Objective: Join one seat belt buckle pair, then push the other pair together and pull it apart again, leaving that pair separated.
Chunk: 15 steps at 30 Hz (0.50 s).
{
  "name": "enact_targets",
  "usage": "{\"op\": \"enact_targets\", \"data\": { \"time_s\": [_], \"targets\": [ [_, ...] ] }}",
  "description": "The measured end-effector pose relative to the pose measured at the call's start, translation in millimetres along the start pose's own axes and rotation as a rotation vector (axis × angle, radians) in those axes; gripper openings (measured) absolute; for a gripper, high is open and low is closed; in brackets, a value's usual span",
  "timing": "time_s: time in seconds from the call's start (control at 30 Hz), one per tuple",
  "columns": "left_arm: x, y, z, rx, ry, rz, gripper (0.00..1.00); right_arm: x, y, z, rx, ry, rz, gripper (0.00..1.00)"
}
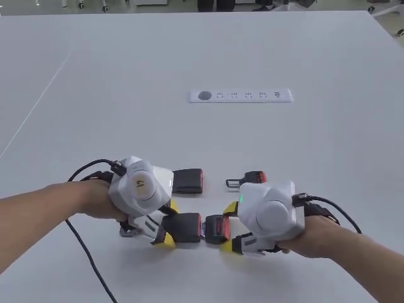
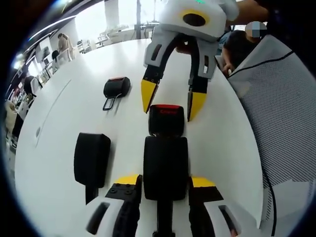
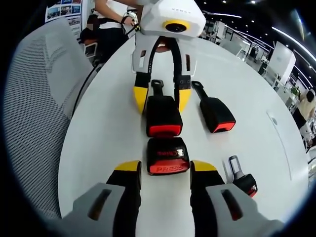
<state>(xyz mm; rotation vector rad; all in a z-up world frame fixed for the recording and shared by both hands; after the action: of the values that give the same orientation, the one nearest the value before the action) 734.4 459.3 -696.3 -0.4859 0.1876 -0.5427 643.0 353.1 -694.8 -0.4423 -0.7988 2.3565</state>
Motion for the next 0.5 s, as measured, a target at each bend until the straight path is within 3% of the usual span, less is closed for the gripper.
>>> {"op": "enact_targets", "data": {
  "time_s": [0.33, 0.5],
  "targets": [
    [2.4, -6.6, 16.3, -0.031, -0.025, 0.024, 0.49, -9.1, -3.0, 17.3, -0.015, 0.009, -0.027, 0.51],
    [8.4, -15.1, 28.5, -0.067, -0.046, 0.043, 0.53, -17.7, -5.5, 31.7, -0.053, 0.028, -0.067, 0.57]
  ]
}}
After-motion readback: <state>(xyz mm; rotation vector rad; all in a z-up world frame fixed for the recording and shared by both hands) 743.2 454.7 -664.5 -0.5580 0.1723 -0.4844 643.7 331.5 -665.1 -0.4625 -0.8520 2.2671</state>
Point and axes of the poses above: the centre of the closed fingertips' face, and the gripper's own axes: z roughly backward along the fingers, x roughly to its left, y roughly out of its underside, the point moved 6 cm from there along z, roughly backward along the fingers
